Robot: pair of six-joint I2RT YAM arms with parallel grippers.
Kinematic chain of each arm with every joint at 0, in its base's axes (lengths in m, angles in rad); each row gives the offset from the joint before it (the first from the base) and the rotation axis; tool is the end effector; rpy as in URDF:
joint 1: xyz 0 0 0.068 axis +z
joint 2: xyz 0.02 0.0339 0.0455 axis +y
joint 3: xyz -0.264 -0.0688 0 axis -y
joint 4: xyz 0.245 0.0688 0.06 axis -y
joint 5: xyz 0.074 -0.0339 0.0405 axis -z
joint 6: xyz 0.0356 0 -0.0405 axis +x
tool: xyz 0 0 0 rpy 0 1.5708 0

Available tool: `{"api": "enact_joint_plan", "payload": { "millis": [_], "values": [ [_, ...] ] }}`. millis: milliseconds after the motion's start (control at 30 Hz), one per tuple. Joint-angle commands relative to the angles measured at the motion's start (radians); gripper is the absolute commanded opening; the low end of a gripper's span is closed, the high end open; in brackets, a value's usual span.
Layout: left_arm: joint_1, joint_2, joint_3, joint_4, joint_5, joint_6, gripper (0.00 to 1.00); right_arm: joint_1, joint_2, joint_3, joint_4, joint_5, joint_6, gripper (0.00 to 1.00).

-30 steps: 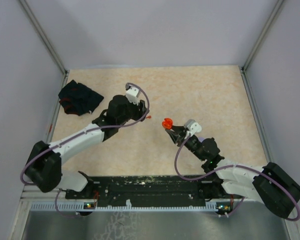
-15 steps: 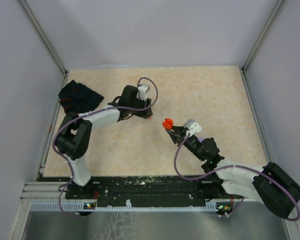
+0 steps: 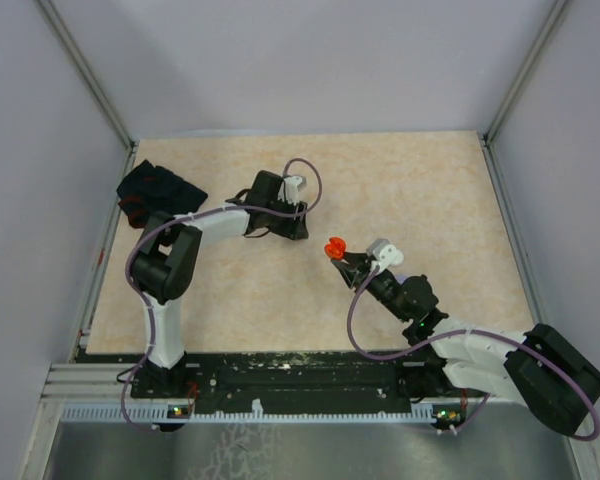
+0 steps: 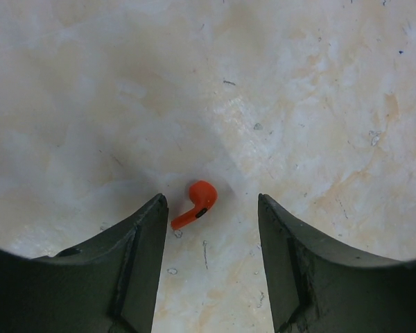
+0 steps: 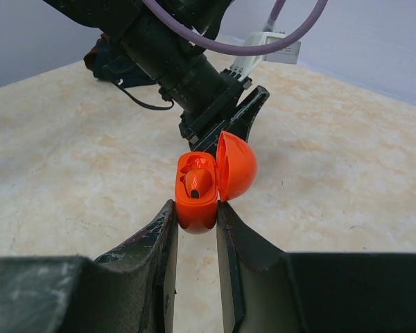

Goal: Insert the wireless bluetooth earbuds into the charging case
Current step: Pick up the earbud from the center of the board.

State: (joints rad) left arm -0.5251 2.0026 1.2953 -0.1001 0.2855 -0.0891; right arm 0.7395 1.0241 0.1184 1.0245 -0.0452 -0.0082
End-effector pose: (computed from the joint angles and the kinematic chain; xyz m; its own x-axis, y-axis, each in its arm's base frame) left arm 0.3675 -0.2245 0.1615 -0.6805 0.2956 -0.6705 0.5913 0.7620 -0.2642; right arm 0.1393 0.1292 0.1963 0.0934 0.0741 -0.9929 -0.7056 0.7084 -0.0135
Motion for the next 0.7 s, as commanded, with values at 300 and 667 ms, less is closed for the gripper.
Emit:
{"api": "enact_joint_plan", "payload": {
  "millis": [300,667],
  "values": [
    [0.003,-0.037,-0.017,-0.071,0.087,-0.041,0.51,0.008,-0.004,0.045,0.04,0.002,-0.002,0.0],
    [-0.013,-0.025,0.024,-0.108,-0.094,-0.081,0.52,0.008,-0.004,0.046,0.04,0.0,-0.003,0.0]
  ]
}}
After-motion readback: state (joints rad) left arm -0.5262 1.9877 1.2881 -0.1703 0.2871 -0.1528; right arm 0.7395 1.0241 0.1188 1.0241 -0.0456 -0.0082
